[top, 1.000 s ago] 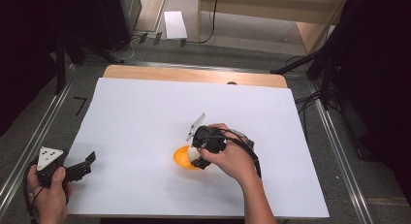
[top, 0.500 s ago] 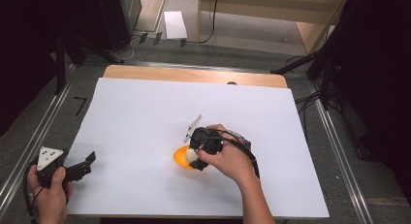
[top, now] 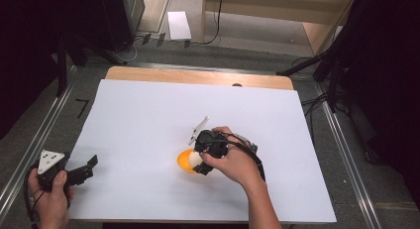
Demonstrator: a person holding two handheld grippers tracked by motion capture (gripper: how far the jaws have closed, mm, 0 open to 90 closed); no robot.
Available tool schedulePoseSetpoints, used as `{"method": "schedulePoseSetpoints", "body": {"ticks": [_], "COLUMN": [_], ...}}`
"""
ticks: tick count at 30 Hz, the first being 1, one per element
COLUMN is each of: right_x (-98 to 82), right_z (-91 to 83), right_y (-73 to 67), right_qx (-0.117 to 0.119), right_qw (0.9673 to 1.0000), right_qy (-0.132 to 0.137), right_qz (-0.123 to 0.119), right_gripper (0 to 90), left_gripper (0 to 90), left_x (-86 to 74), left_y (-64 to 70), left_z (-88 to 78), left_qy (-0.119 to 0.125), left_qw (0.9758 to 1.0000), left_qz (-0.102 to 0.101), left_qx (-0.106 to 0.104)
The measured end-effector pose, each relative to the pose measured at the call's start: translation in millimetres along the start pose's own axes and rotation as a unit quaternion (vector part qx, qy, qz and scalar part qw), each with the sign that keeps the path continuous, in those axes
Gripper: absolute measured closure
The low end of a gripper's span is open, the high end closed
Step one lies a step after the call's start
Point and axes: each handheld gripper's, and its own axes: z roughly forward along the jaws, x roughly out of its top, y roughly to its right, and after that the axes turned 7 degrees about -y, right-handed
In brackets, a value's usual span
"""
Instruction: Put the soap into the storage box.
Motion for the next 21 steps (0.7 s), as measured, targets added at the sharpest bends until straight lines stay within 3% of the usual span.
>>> {"method": "schedulePoseSetpoints", "body": {"ticks": [7, 21], "right_x": [-4.6, -28.1], "right_z": [-1.8, -9.6], "right_y": [3.1, 13.2], "right_qx": [-0.001, -0.027], "right_qw": [0.9999, 0.9977], "right_qy": [0.016, 0.041], "right_qz": [0.003, 0.047], "right_gripper": [20.8, 12.7], "left_gripper": [8.0, 8.0], "left_x": [0.0, -0.1], "left_y": [-0.1, -0.1], "left_z": [0.0, -0.2], "left_qy": [0.0, 0.001], "left_qw": [1.0, 1.0], "left_qz": [0.0, -0.001], "left_qx": [0.0, 0.001]}}
